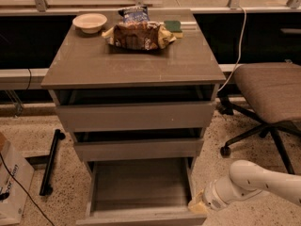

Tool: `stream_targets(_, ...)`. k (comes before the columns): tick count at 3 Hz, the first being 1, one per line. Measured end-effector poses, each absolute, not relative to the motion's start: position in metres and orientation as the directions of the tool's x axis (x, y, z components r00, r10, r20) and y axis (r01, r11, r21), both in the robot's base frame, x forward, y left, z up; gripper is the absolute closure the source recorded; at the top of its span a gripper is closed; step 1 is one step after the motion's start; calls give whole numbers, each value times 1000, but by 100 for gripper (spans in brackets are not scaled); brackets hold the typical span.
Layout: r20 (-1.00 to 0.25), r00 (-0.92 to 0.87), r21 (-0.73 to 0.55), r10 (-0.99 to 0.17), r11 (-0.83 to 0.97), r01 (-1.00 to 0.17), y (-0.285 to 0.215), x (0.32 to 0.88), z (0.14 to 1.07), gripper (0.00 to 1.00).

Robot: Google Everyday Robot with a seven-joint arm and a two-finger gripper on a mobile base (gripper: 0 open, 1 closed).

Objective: Close bottom drawer

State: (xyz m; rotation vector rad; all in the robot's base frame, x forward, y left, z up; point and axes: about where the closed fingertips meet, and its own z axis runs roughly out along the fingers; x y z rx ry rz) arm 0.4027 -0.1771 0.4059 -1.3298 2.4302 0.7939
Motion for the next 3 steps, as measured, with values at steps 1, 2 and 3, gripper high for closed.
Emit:
stream_targets(1, -449, -522, 326, -725, 411, -851, -167, 406, 390, 100)
stream_targets(2, -434, -523, 333, -733, 409, -850, -156, 408, 349, 100)
stream_targets(3, -414, -567, 382, -712, 430, -818, -154, 400, 291, 100)
